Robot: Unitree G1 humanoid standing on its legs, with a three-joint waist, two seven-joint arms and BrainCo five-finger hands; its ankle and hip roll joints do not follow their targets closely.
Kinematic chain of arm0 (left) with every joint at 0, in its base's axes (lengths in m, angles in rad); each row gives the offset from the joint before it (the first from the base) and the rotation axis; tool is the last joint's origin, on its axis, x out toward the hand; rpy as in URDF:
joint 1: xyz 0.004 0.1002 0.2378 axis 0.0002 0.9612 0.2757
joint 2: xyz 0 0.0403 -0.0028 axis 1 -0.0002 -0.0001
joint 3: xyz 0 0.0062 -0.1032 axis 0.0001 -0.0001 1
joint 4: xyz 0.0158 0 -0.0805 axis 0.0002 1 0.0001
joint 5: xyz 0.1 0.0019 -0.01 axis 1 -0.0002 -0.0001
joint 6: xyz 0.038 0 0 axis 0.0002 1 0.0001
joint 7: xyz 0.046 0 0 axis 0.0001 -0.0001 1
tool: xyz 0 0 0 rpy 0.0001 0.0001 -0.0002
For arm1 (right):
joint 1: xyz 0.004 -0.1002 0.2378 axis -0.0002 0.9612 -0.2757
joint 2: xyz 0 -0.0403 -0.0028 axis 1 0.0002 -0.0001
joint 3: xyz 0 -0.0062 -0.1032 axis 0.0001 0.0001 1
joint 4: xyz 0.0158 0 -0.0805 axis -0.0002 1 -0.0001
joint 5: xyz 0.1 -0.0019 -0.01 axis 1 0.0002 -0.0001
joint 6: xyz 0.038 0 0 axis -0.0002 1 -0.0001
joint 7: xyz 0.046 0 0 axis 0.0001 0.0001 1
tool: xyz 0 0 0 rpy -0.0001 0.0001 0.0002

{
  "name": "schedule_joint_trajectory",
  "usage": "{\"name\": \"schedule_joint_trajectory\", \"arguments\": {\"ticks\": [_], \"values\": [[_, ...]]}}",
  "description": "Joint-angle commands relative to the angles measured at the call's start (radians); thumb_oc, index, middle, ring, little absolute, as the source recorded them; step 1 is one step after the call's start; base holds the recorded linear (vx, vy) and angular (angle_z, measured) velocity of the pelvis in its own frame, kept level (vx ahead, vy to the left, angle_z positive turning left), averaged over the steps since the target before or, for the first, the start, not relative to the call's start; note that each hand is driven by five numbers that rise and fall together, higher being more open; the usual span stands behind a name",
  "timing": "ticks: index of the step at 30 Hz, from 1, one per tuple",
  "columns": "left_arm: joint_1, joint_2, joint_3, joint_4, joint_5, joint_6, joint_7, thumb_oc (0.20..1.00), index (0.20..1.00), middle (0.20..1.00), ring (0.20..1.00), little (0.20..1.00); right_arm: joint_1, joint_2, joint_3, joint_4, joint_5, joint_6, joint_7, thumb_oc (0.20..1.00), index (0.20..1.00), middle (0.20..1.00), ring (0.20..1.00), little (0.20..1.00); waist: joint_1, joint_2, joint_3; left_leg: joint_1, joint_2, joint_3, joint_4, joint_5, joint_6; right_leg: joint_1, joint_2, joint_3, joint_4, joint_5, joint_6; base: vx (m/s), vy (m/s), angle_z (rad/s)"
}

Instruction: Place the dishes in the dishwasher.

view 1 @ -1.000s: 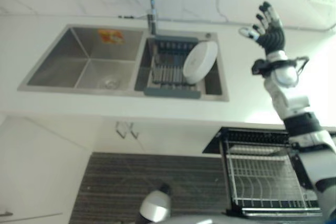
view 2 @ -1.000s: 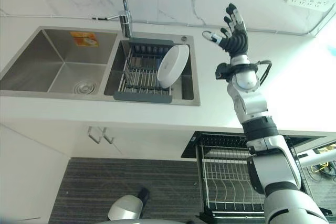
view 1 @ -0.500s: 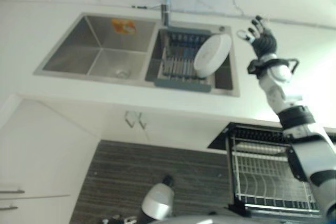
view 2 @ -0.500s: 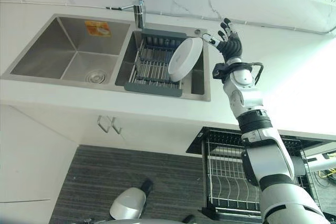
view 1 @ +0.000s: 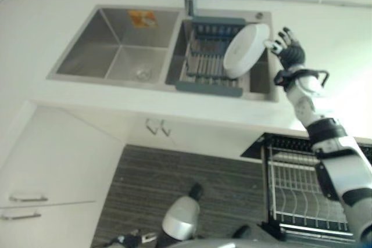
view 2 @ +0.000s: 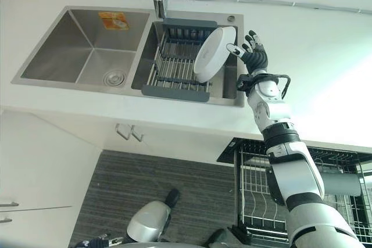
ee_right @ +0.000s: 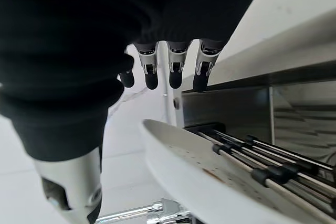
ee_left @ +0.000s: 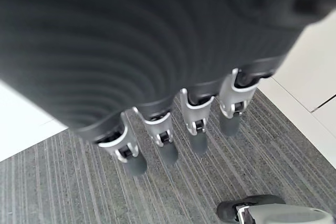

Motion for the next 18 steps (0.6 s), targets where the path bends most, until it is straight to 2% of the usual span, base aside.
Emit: {"name": "schedule_joint_trajectory", "arguments": {"ticks": [1, 10, 14, 18], "values": [[0.004, 0.027, -0.1, 0.026, 0.011, -0.002, 0.002, 1.0, 1.0, 1.0, 1.0, 1.0, -0.102, -0.041, 0.027, -0.012, -0.009, -0.056, -0.009, 1.0, 1.0, 1.0, 1.0, 1.0, 0.019, 0.032, -0.057, 0.023, 0.014, 0.013, -0.141, 0.026, 0.014, -0.006, -0.028, 0.043, 0.17, -0.139, 0.008, 0.06, 0.004, 0.0], [-0.007, 0.027, -0.113, 0.011, -0.007, 0.005, 0.0, 1.0, 1.0, 1.0, 1.0, 1.0, -0.127, -0.025, 0.041, 0.012, -0.039, -0.062, 0.019, 1.0, 1.0, 1.0, 1.0, 1.0, 0.016, 0.045, -0.031, 0.014, 0.013, 0.011, -0.137, 0.029, 0.016, -0.025, -0.044, 0.054, 0.191, -0.138, 0.01, 0.01, -0.009, 0.0], [-0.007, 0.027, -0.105, 0.012, -0.016, 0.003, -0.009, 1.0, 1.0, 1.0, 1.0, 1.0, -0.134, -0.026, 0.062, 0.008, -0.099, -0.07, 0.029, 1.0, 1.0, 1.0, 1.0, 1.0, 0.023, 0.042, -0.023, 0.009, 0.015, 0.007, -0.134, 0.033, 0.014, -0.024, -0.043, 0.052, 0.193, -0.139, 0.01, 0.0, -0.008, 0.0], [-0.004, 0.031, -0.101, 0.013, -0.007, 0.002, -0.009, 1.0, 1.0, 1.0, 1.0, 1.0, -0.138, -0.031, 0.071, 0.005, -0.087, -0.068, 0.027, 1.0, 1.0, 1.0, 1.0, 1.0, 0.029, 0.037, -0.024, 0.009, 0.017, 0.005, -0.133, 0.034, 0.013, -0.019, -0.041, 0.048, 0.194, -0.141, 0.009, 0.01, -0.013, 0.0]]}}
